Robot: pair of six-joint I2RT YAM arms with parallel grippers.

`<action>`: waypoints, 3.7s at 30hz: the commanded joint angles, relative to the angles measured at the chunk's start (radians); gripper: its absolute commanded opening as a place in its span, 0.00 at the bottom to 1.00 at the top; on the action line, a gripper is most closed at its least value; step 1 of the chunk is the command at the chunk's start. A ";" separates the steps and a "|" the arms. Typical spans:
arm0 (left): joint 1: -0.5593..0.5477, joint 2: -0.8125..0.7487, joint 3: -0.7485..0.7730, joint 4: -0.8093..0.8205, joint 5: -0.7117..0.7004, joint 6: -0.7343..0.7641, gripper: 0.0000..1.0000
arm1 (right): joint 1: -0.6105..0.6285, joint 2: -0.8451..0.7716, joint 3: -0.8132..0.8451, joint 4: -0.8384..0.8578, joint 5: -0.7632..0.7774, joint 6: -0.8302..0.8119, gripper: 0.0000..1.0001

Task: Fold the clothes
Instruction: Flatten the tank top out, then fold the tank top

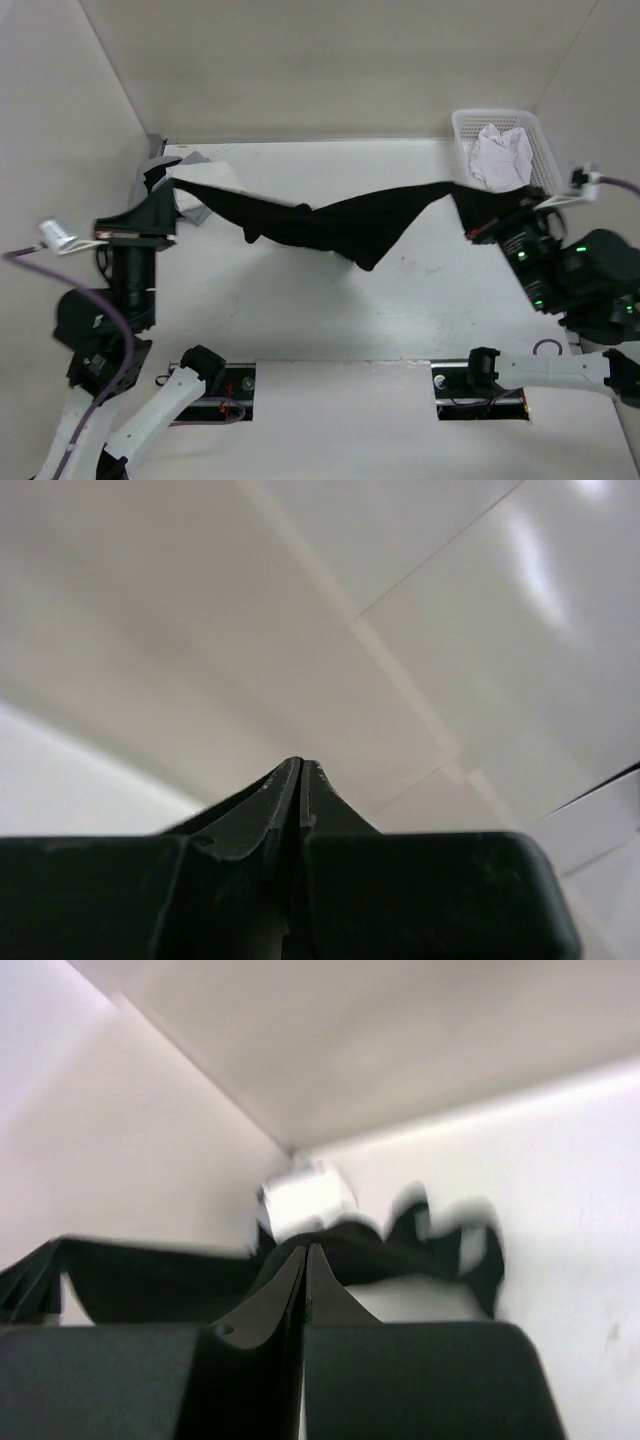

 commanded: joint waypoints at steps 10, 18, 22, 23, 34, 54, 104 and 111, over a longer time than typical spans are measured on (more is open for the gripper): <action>0.127 0.209 0.586 0.113 0.053 0.151 0.00 | 0.326 0.235 0.456 0.779 0.281 -1.185 0.00; 0.246 0.286 0.375 0.153 0.106 0.068 0.01 | -0.017 0.362 0.412 0.565 0.084 -0.934 0.00; 0.278 0.369 0.238 0.224 0.060 0.065 0.02 | -0.329 0.436 0.363 0.324 -0.207 -0.518 0.00; 0.285 0.408 0.226 0.237 0.061 0.059 0.02 | -0.414 0.468 0.364 0.290 -0.299 -0.435 0.00; 0.331 0.823 0.477 0.284 0.130 0.042 0.02 | -0.822 0.947 0.897 0.066 -0.691 -0.245 0.00; 0.337 0.495 0.090 0.305 0.129 0.019 0.02 | -0.804 0.440 0.143 0.278 -0.679 -0.163 0.00; 0.415 1.319 0.386 0.349 0.182 -0.084 0.38 | -0.940 1.219 0.323 0.442 -0.935 0.112 0.50; 0.292 0.883 -0.309 0.593 0.041 -0.143 0.35 | -0.848 0.900 -0.221 0.684 -0.897 0.150 0.09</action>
